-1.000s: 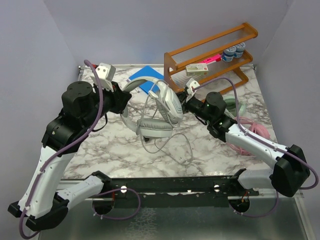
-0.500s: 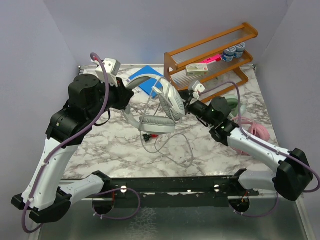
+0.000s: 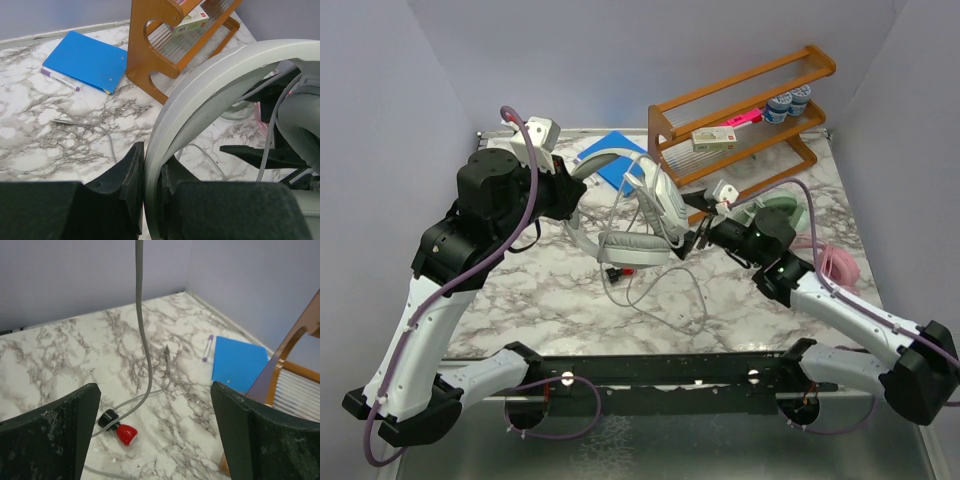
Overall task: Wrap the headphones
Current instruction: Wrap the headphones cable around the headphones.
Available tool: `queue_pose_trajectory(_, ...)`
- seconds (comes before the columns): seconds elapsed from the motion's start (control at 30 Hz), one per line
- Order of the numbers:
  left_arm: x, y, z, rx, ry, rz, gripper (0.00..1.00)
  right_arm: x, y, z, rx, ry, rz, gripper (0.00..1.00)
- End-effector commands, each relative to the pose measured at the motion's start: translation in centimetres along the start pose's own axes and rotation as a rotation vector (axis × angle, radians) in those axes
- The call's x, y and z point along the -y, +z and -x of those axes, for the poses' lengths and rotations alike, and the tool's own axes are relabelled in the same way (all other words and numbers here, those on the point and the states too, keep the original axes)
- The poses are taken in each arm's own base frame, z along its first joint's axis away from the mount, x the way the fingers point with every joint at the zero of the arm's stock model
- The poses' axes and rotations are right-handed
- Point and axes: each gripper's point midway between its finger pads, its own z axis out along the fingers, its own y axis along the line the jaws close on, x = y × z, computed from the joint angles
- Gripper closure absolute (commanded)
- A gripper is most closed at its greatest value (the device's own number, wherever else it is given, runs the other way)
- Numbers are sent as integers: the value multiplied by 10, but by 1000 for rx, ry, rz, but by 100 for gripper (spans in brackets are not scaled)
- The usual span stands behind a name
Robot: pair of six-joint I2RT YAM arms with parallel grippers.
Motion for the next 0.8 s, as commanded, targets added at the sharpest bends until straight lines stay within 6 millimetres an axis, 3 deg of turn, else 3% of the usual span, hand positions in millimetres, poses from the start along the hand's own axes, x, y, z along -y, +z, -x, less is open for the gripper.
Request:
queue_pose_trajectory(0.0,10,-16,30,110,-46,-28,100,-21,16,-22,-60,94,123,0)
queue_pose_trajectory(0.23,10,-16,31,112,-53,-31,100,-24,56,-44,-46,146,125,1)
queue_pose_trajectory(0.3,10,-17,33,117,-54,-29,100,-22,66,-49,-31,160,123,5)
queue_pose_trajectory(0.53,9,-22,44,151,-82,-11,100,-34,87,-63,-14,214,208,50)
queue_pose_trajectory(0.77,8,-22,50,168,-120,2,100,-52,87,-75,-18,255,297,81)
